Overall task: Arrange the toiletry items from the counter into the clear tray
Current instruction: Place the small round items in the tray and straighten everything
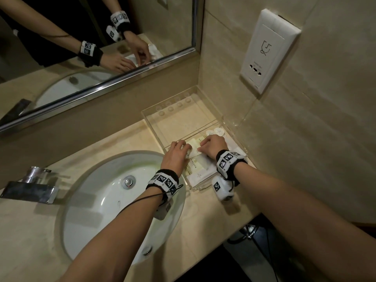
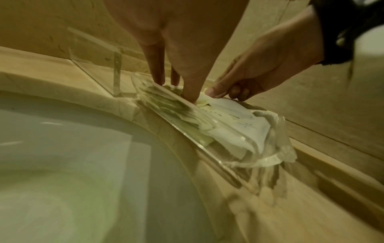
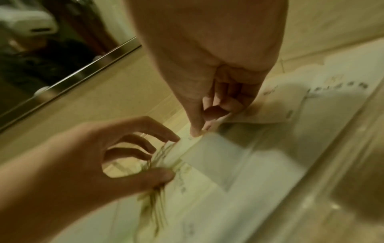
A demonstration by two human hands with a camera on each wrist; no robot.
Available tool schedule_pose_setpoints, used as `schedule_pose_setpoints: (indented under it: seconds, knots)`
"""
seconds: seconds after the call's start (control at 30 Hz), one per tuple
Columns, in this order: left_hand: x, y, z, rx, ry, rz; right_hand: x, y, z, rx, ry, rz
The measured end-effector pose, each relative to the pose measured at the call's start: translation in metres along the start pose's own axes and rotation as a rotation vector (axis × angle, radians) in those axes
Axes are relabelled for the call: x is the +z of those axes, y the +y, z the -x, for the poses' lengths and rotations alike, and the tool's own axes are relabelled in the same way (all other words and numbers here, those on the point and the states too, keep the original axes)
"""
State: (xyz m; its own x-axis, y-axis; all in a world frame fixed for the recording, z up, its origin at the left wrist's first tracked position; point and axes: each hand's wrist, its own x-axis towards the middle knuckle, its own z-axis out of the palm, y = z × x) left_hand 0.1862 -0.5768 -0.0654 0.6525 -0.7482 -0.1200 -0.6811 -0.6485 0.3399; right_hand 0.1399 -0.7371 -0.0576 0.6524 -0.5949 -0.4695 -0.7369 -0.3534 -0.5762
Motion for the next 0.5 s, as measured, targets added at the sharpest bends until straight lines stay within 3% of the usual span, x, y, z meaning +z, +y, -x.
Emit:
schedule_pose_setpoints:
  seconds: [0.2,0.5]
  knots:
    - [-0.006,-0.010,0.008,-0.037,0.016,0.117,-0.011,0.024,0.013,-0.226,-0.097,0.244]
    - [-0.005,-0.006,0.013,-0.072,0.037,0.064,-0.003,0.012,0.013,-0.105,-0.124,0.221]
